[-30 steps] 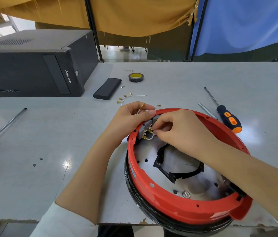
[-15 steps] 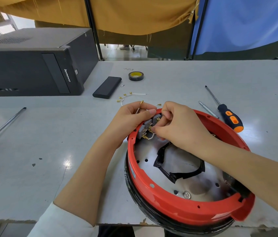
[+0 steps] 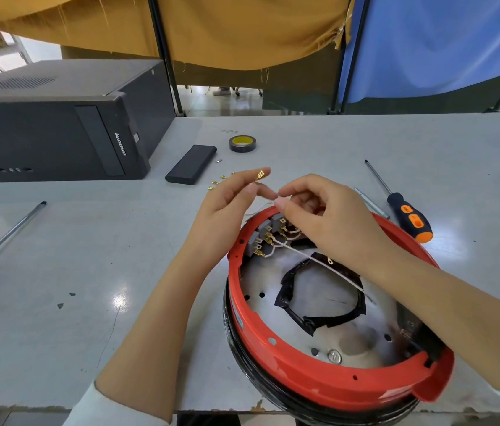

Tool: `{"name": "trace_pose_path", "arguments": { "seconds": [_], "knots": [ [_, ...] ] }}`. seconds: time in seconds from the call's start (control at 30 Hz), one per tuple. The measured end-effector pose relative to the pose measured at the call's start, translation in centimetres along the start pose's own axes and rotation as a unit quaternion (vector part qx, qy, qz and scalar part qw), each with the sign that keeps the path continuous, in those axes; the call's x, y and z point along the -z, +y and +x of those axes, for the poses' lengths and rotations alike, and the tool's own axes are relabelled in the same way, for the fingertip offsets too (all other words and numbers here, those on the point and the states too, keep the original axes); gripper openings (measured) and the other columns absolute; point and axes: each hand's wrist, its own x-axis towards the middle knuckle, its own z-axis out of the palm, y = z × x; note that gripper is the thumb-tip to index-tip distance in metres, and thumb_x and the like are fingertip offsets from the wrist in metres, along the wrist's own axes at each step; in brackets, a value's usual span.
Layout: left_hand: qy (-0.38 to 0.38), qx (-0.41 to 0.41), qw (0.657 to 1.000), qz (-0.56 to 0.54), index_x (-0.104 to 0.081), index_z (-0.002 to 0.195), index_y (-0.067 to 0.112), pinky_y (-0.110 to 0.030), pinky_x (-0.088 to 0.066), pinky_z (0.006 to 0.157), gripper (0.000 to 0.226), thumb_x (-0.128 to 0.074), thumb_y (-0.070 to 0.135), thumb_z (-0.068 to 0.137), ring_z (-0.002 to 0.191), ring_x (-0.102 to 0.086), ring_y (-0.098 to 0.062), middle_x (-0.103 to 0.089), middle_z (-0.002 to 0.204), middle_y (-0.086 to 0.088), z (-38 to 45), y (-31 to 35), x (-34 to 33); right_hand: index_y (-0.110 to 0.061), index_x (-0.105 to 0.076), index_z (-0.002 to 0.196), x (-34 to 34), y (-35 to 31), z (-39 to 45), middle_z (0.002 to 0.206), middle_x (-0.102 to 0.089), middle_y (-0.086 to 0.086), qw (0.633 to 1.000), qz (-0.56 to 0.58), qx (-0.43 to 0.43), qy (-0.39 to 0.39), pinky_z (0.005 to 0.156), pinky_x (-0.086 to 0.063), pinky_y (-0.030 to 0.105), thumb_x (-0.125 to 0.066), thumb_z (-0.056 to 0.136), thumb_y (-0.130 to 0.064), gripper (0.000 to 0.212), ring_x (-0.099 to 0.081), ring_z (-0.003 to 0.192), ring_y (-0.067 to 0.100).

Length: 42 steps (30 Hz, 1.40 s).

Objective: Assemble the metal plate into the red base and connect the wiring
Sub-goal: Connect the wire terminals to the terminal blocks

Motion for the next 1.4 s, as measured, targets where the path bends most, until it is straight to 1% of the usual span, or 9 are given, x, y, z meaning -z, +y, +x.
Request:
{"name": "trace_pose_path", "arguments": {
  "seconds": [0.23,0.47,0.6,0.77,0.87,0.97,1.1,1.27,1.4],
  "knots": [
    [-0.049,-0.050,0.998,-0.008,-0.038,0.139,0.026,-0.025,-0.044,0.099,0.046,-0.041,-0.002,0.101,0.100,-0.065,-0.004,-0.073,0.098,0.013,-0.2,-0.3,-0.1,-0.030,-0.071,0.095,0.5,-0.2,0.4,0.073,-0.063,-0.013,0.998,0.068,0.010,0.001,0.062,-0.045,0.011,-0.070,0.084,-0.026,0.012,-0.051,0.062,0.009],
    [-0.095,-0.067,0.992,-0.044,-0.042,0.137,0.019,-0.013,-0.049,0.076,0.045,-0.045,-0.005,0.099,0.083,-0.068,-0.001,-0.076,0.089,0.011,-0.3,-0.3,-0.1,-0.031,-0.073,0.080,0.7,-0.2,0.5,0.070,-0.066,-0.007,0.989,0.147,-0.019,-0.017,0.053,-0.041,0.012,-0.073,0.082,-0.025,0.007,-0.052,0.058,0.004],
    [-0.092,-0.060,0.992,-0.060,-0.047,0.135,0.015,-0.018,-0.052,0.082,0.043,-0.047,-0.006,0.097,0.089,-0.070,-0.007,-0.075,0.091,0.006,-0.5,0.1,-0.2,-0.027,-0.071,0.082,0.6,-0.2,0.4,0.073,-0.063,-0.002,0.990,0.137,-0.007,-0.036,0.060,-0.046,0.022,-0.072,0.083,-0.025,0.003,-0.051,0.063,0.015],
    [-0.093,-0.059,0.993,-0.044,-0.048,0.135,0.021,-0.027,-0.050,0.091,0.044,-0.052,-0.001,0.097,0.095,-0.069,-0.009,-0.076,0.088,0.008,-0.6,0.2,-0.2,-0.027,-0.070,0.080,0.5,-0.5,0.3,0.079,-0.062,-0.002,0.995,0.097,0.022,-0.022,0.064,-0.045,0.015,-0.074,0.081,-0.025,0.004,-0.053,0.066,0.017],
    [-0.089,-0.050,0.994,-0.026,-0.048,0.137,0.026,-0.041,-0.045,0.104,0.048,-0.062,0.010,0.093,0.110,-0.065,-0.017,-0.074,0.109,0.001,-0.7,0.2,-0.1,-0.025,-0.067,0.080,0.8,-0.7,0.2,0.084,-0.067,-0.003,0.995,0.092,0.025,0.010,0.070,-0.050,0.020,-0.070,0.084,-0.024,0.006,-0.060,0.079,0.013],
    [-0.094,-0.009,0.995,-0.030,-0.053,0.133,0.027,-0.032,-0.046,0.102,0.044,-0.064,0.017,0.092,0.118,-0.060,-0.010,-0.066,0.126,0.007,-0.4,0.1,0.5,-0.014,-0.062,0.083,1.4,-1.0,0.1,0.087,-0.073,0.001,0.986,0.156,0.020,0.048,0.077,-0.056,0.025,-0.064,0.088,-0.015,0.006,-0.068,0.085,0.014],
    [-0.083,0.041,0.996,0.015,-0.062,0.121,0.028,-0.024,-0.053,0.089,0.029,-0.062,0.020,0.094,0.104,-0.064,-0.009,-0.067,0.115,0.013,-0.2,-0.6,1.1,-0.008,-0.057,0.081,2.6,-2.2,0.2,0.073,-0.073,0.007,0.971,0.236,0.003,0.050,0.066,-0.058,0.028,-0.061,0.090,-0.006,0.009,-0.070,0.066,0.020],
    [-0.055,0.094,0.991,0.075,-0.055,0.101,0.021,-0.014,-0.037,0.051,0.021,-0.066,0.035,0.089,0.050,-0.048,-0.004,-0.050,0.058,0.010,0.0,-1.4,1.4,-0.015,-0.067,0.077,2.9,-2.9,0.7,0.068,-0.072,0.006,0.977,0.100,-0.094,-0.162,0.048,-0.050,0.023,-0.074,0.081,-0.017,0.008,-0.057,0.046,0.010],
    [-0.102,0.097,0.988,0.061,-0.058,0.102,0.015,-0.011,-0.036,0.042,0.020,-0.066,0.029,0.091,0.039,-0.050,-0.006,-0.056,0.045,0.008,-0.1,-1.2,1.7,-0.015,-0.070,0.073,1.0,-2.3,0.2,0.067,-0.072,0.001,0.966,0.029,-0.110,-0.234,0.046,-0.046,0.019,-0.075,0.079,-0.013,0.008,-0.053,0.047,0.006]
  ]
}}
